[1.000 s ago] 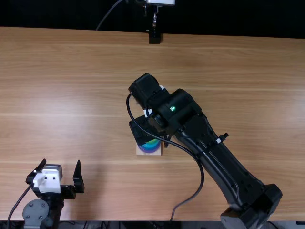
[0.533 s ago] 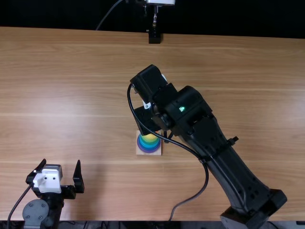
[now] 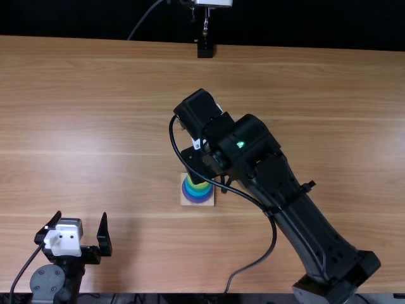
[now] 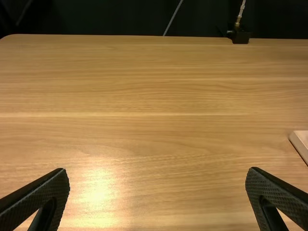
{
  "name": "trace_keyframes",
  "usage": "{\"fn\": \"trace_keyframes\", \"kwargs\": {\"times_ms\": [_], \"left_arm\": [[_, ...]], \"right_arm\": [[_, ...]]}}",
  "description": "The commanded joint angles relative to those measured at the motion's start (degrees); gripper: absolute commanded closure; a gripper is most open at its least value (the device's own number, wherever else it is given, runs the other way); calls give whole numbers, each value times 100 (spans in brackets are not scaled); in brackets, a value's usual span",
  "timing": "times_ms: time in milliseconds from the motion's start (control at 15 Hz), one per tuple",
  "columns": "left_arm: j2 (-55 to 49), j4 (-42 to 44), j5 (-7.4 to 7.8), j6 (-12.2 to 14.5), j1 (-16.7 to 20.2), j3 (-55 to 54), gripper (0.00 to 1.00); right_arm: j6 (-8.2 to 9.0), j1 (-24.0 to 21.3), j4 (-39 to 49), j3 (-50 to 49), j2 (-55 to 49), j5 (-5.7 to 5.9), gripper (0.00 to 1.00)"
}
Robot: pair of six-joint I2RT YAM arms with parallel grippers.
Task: Build the Hanoi tower: stack the rings onto the peg from bottom to top in this color order: purple, dark blue, light blue, dark green, light green, yellow, orange.
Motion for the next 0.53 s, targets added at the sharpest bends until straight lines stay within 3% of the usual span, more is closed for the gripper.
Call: {"fn": "trace_keyframes", "kwargs": {"times_ms": [0, 467], "left_arm": [[-67, -453, -49, 10, 22, -600, 0], [-67, -453, -49, 21, 22, -600, 0]], "right_arm": [[-17, 35, -12, -140, -15, 62, 100], [-17, 9, 41, -123, -15, 62, 100]]}}
